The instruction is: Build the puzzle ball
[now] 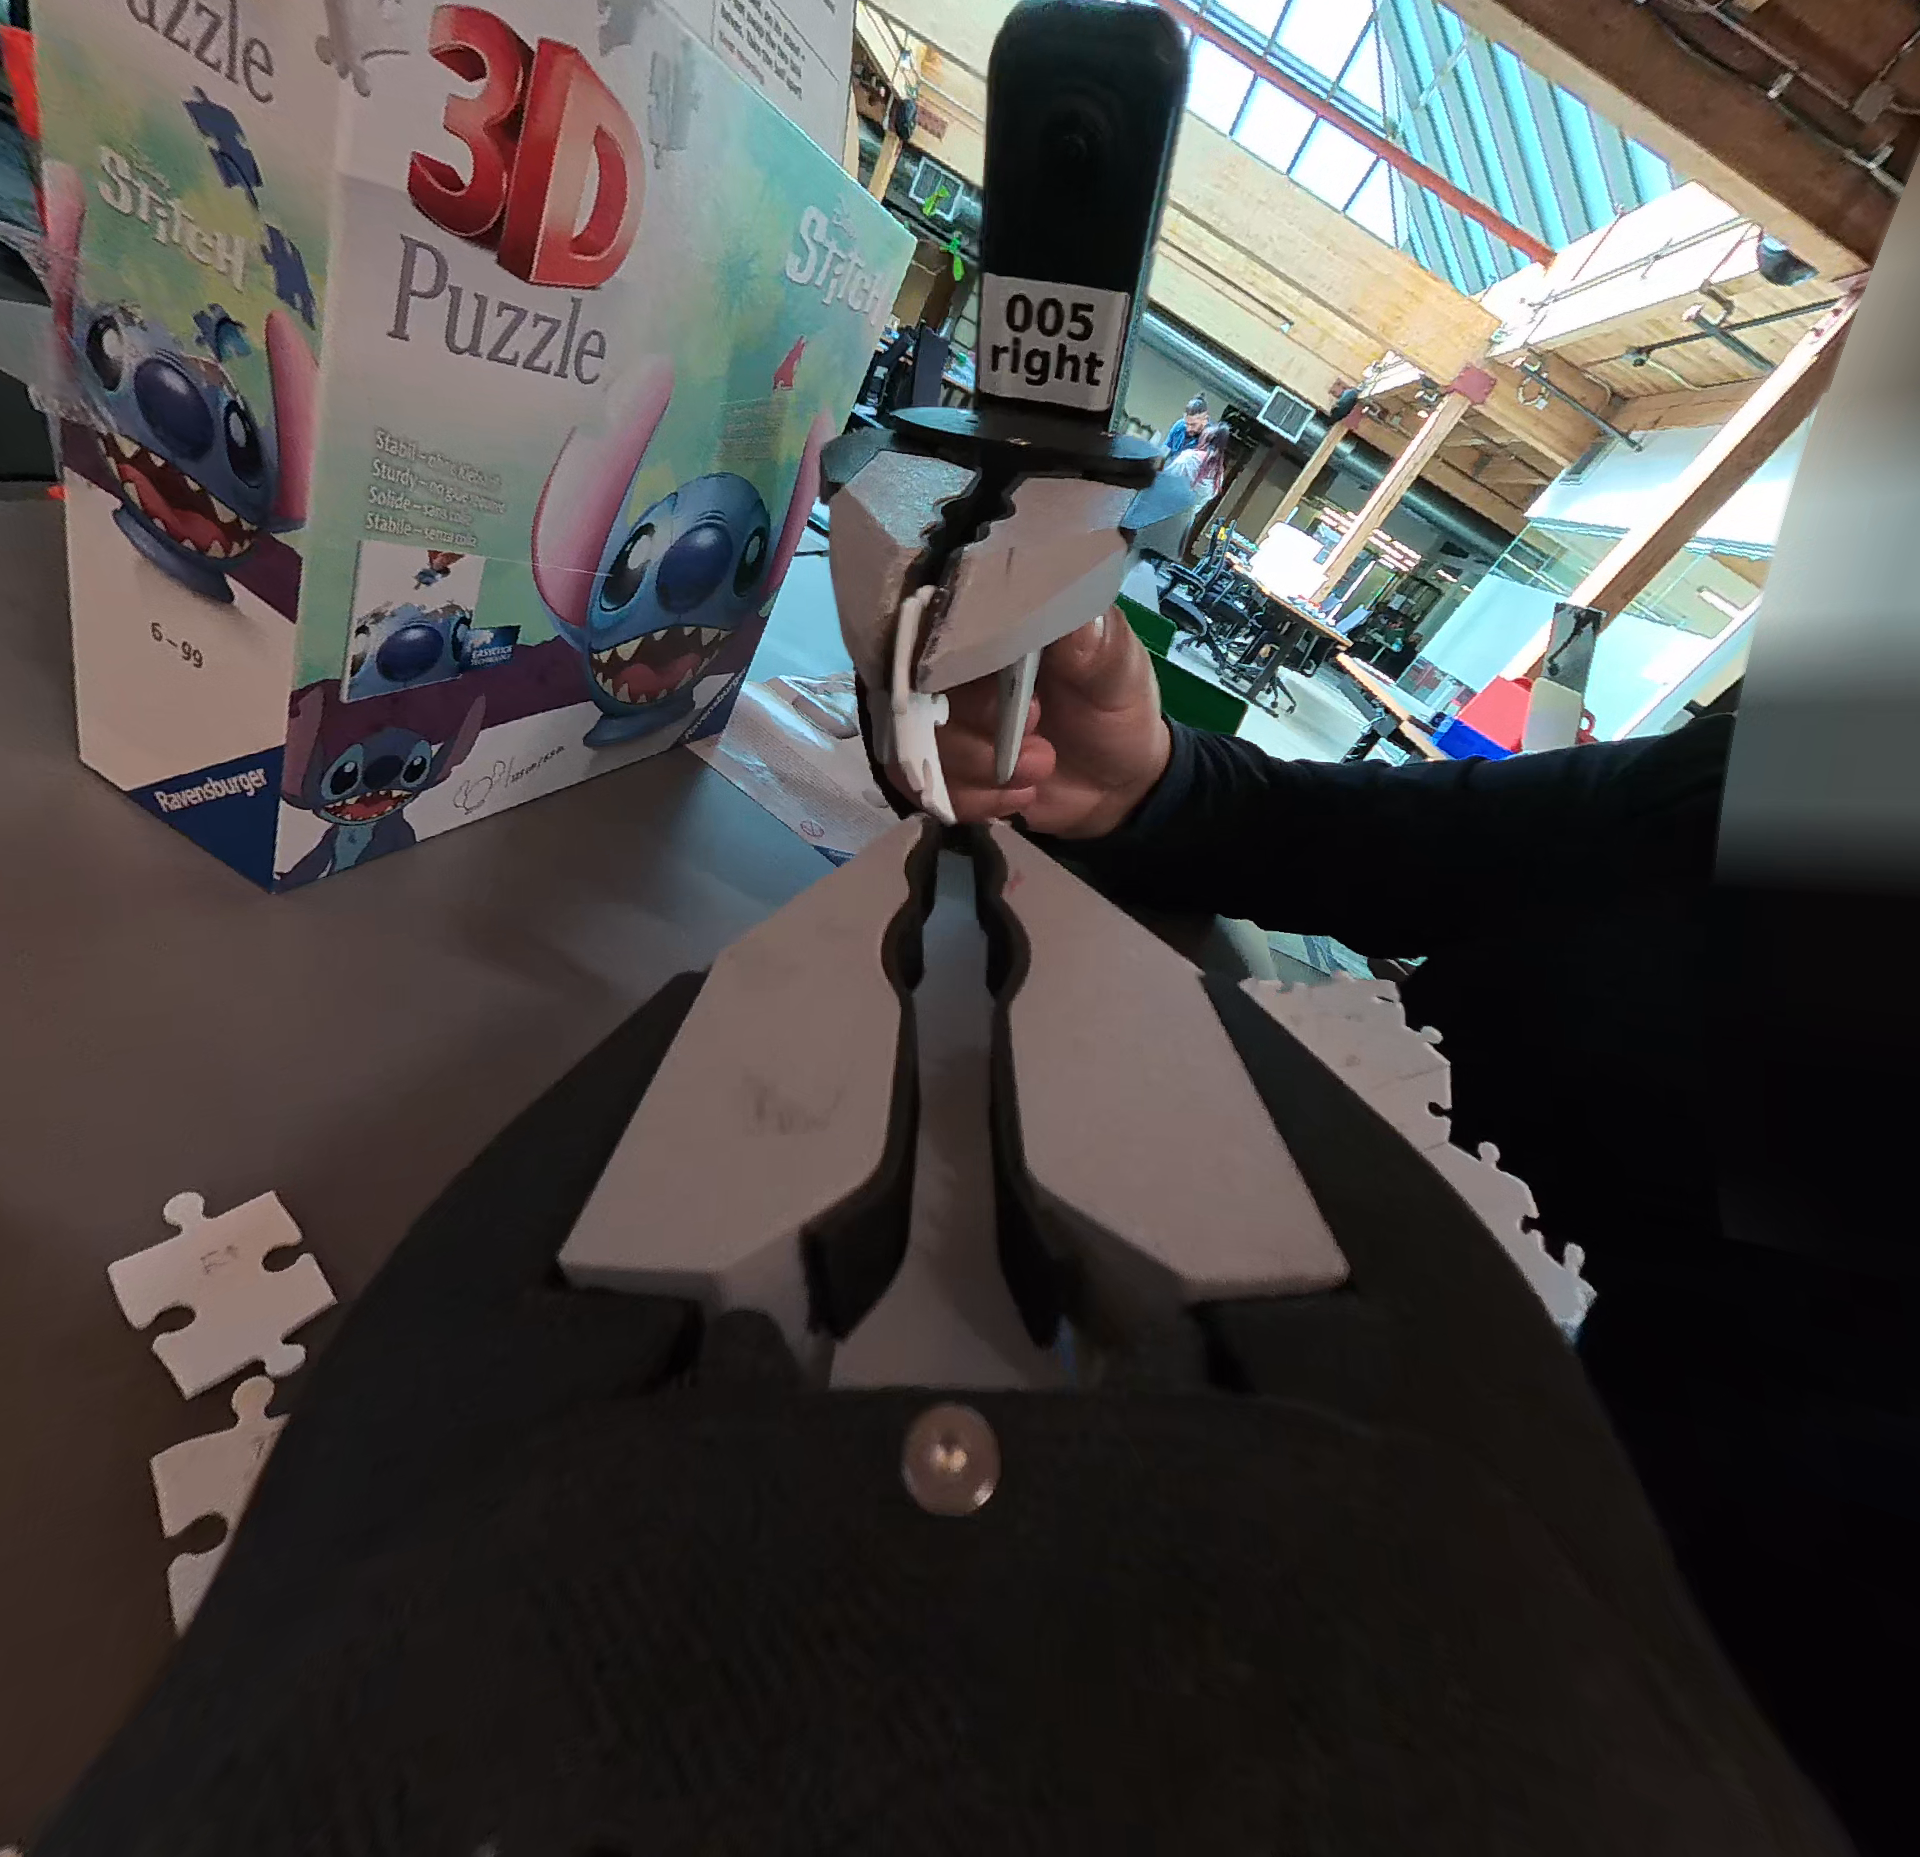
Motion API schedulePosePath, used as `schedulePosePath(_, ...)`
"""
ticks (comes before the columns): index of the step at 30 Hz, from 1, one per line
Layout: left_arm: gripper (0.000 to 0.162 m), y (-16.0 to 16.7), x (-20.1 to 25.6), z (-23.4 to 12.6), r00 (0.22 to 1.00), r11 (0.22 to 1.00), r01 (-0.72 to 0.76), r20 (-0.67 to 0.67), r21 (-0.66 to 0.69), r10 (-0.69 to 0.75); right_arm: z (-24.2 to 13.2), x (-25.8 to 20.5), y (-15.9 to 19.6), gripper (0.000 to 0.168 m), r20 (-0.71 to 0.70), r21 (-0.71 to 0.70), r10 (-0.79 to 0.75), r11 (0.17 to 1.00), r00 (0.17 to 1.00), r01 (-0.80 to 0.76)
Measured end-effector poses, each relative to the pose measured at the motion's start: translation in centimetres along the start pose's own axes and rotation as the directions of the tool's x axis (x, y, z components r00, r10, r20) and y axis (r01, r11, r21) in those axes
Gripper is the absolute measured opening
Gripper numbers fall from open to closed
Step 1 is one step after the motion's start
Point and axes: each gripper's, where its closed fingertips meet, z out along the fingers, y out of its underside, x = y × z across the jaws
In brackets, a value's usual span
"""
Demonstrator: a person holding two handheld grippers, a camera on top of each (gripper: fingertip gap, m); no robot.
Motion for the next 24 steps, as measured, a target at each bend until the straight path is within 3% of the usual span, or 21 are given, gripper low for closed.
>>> schedulePosePath(16, 0.021, 0.18, -0.76, 0.29, 0.999, 0.999, 0.039, 0.024, -0.001, -0.039, 0.51, -0.64, 0.34, 0.000, 0.008, 0.002, -0.033, 0.999, 0.999, 0.033)
schedulePosePath(18, 0.017, 0.26, -0.57, 0.42, 1.000, 1.000, 0.018, 0.026, -0.011, -0.017, 0.61, -0.68, 0.45, 0.000, 0.006, -0.001, -0.038, 0.999, 0.999, 0.038)
schedulePosePath(20, 0.002, 0.26, -0.15, 0.44, 0.999, 0.999, -0.034, 0.026, -0.019, 0.035, 0.64, -0.66, 0.48, 0.000, 0.003, 0.000, -0.043, 0.999, 0.999, 0.043)
schedulePosePath(24, 0.000, 0.20, -0.39, 0.19, 0.991, 0.994, -0.104, 0.078, -0.037, 0.107, 0.53, -0.97, 0.35, 0.000, 0.023, -0.003, -0.054, 0.999, 0.998, 0.054)
